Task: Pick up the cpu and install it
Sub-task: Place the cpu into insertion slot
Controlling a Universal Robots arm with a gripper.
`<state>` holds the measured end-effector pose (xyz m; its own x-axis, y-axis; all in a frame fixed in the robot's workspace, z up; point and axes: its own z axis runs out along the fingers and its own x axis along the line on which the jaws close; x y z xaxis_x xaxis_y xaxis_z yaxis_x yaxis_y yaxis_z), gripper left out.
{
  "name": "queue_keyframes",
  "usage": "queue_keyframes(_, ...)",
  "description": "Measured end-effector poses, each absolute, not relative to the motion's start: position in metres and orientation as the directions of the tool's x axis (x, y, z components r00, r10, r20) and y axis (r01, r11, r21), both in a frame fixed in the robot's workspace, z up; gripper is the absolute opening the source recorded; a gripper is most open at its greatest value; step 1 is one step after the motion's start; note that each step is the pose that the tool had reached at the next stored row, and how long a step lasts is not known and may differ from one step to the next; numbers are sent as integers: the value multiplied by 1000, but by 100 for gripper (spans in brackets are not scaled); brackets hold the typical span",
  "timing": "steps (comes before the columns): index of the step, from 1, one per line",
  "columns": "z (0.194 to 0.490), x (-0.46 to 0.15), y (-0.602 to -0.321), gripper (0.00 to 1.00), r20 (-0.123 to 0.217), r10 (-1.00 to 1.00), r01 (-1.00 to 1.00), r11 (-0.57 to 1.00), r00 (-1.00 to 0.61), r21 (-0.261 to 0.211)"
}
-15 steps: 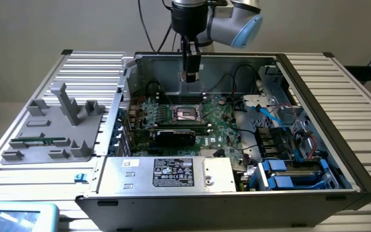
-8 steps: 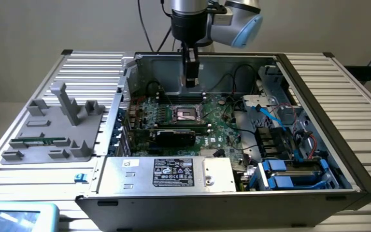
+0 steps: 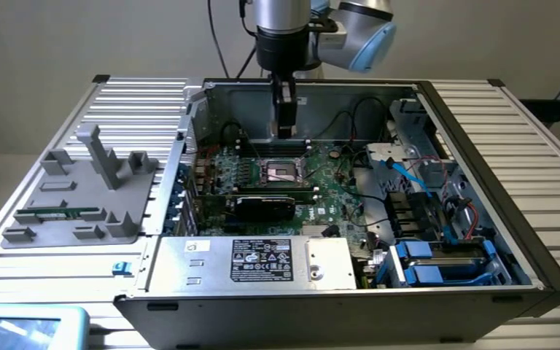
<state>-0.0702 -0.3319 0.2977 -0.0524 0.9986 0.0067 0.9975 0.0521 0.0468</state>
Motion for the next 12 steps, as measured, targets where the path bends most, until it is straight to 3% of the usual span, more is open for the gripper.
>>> queue_keyframes(12, 276, -72, -334, 53, 7, 999, 998, 49, -50, 50)
